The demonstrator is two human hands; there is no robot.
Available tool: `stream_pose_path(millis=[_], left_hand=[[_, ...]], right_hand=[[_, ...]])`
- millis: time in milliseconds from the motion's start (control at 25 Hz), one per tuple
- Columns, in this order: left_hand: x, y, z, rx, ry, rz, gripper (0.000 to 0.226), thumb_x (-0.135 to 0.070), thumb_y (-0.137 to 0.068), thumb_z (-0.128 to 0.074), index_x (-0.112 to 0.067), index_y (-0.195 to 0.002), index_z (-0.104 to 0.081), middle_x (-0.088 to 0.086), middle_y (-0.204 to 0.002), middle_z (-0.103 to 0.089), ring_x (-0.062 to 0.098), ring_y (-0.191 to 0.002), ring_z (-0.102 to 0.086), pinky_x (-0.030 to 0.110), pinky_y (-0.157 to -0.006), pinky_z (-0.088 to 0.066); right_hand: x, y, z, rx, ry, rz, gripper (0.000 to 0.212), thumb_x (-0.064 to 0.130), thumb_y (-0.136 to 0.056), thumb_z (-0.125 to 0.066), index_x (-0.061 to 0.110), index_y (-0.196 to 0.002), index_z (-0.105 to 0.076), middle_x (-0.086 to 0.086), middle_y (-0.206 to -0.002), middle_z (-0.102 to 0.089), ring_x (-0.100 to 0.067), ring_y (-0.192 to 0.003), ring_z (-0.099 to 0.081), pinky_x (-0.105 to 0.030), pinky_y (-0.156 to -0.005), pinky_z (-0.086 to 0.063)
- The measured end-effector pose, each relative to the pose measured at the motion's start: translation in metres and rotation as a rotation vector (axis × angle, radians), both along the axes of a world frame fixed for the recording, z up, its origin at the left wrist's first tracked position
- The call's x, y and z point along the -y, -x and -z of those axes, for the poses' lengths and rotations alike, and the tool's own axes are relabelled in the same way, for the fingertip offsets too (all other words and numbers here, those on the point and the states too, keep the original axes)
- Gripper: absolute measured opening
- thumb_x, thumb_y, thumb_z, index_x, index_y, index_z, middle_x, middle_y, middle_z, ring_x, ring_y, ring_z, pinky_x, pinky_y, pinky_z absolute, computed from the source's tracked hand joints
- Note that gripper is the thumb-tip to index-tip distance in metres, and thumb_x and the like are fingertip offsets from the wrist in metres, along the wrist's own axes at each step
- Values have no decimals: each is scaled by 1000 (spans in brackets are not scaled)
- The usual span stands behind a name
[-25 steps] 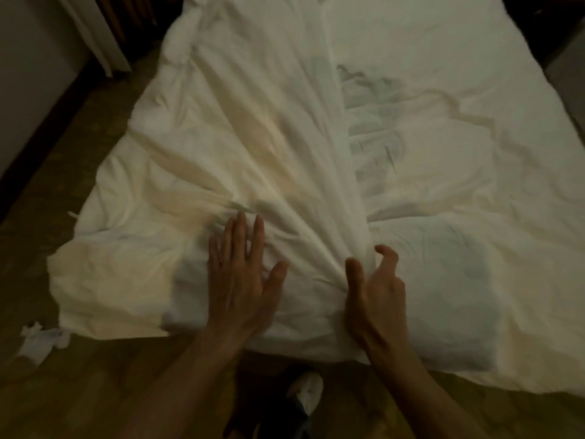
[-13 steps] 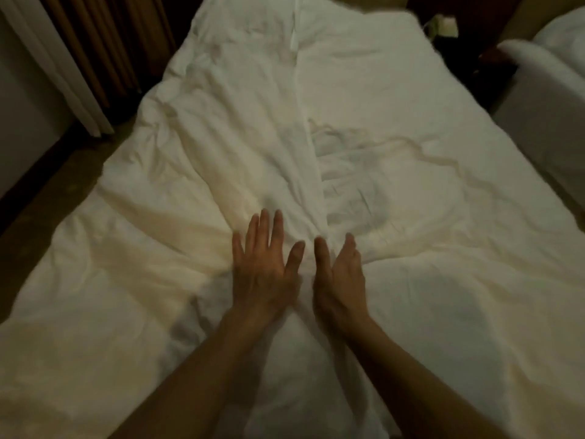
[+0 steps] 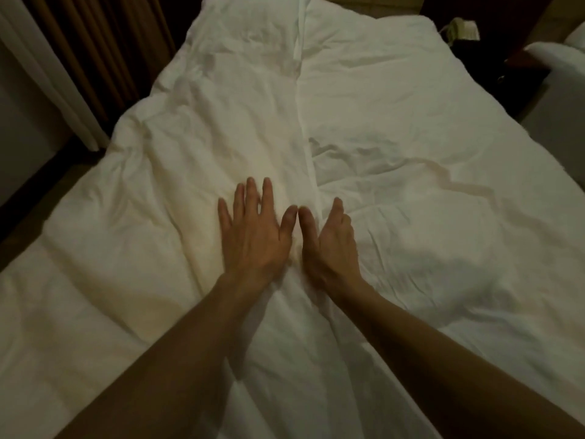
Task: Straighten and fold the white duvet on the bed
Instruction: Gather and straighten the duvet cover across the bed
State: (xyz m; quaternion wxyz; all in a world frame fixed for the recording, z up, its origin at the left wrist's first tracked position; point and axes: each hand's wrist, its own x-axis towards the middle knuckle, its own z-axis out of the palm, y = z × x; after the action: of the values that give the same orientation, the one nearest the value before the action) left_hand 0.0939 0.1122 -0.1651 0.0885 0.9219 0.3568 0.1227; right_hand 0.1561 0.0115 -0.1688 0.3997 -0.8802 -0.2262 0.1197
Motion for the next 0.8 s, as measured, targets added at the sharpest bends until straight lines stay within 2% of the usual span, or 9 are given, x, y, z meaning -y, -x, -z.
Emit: stream_pose_path(millis=[200, 360, 440, 480, 560, 600, 680, 720, 800], left_hand=[[-64, -49, 9, 10, 22, 28, 76, -65, -95, -2, -23, -158, -2, 5, -166, -2, 20, -152, 2, 51, -121, 4], [-112, -75, 15, -1, 54, 51, 72, -62, -98, -10, -24, -158, -5, 5, -166, -5, 20, -152, -1, 53, -121, 1], [-116, -79, 9, 21, 51, 99, 75, -65, -94, -3, -24, -158, -4, 4, -166, -5, 20, -152, -2, 54, -121, 0], [-113, -78, 5, 60, 34, 132, 76, -64, -94, -1, -25, -158, -4, 4, -166, -5, 20, -152, -2, 53, -121, 1], [-104, -81, 6, 105, 4, 195, 74, -64, -95, -1, -25, -158, -6, 4, -166, -7, 21, -152, -5, 53, -121, 1], [-99, -83, 14, 70, -24, 217, 75, -64, -96, -2, -24, -158, -9, 5, -165, -10, 24, -152, -8, 55, -121, -3], [-94, -85, 33, -102, -38, 235, 79, -66, -96, -5, -18, -157, -20, 10, -163, -20, 30, -150, -18, 61, -118, -12], [-96, -88, 43, -158, -36, 229, 81, -67, -95, -5, -17, -156, -24, 12, -161, -25, 32, -149, -20, 61, -116, -15], [-102, -96, 49, -199, -20, 208, 83, -69, -94, -7, -17, -156, -25, 13, -160, -27, 31, -149, -20, 60, -118, -13]], right_hand=[[-70, -68, 3, -120, -65, 46, 96, 77, -93, -29, 14, -161, -3, -16, -164, -23, -33, -148, -30, -42, -118, -26], [-124, -103, 2, -248, -175, 64, 95, 77, -91, -39, 11, -157, -19, -15, -153, -43, -32, -134, -48, -36, -105, -40], [-107, -101, -10, -194, -140, 79, 89, 75, -92, -39, 10, -153, -26, -12, -132, -57, -22, -110, -60, -28, -89, -42], [-89, -98, -17, -125, -117, 109, 86, 72, -93, -38, 12, -153, -26, -5, -112, -61, -12, -91, -58, -25, -82, -39], [-57, -98, -24, 13, -47, 170, 85, 69, -92, -35, 14, -154, -23, 10, -85, -51, -7, -72, -50, -27, -76, -37], [-49, -96, -17, 56, 61, 160, 89, 71, -90, -33, 14, -156, -18, 3, -86, -57, -16, -77, -56, -31, -76, -40], [-48, -96, 12, 46, 371, 108, 104, 83, -82, -21, 15, -159, -2, -17, -123, -63, -35, -105, -62, -40, -88, -46], [-51, -101, 28, 25, 450, 84, 110, 89, -77, -13, 18, -159, 5, -17, -139, -56, -37, -116, -59, -42, -95, -46], [-56, -109, 37, -1, 445, 65, 113, 94, -73, -5, 22, -159, 11, -13, -152, -45, -34, -124, -56, -42, -101, -44]])
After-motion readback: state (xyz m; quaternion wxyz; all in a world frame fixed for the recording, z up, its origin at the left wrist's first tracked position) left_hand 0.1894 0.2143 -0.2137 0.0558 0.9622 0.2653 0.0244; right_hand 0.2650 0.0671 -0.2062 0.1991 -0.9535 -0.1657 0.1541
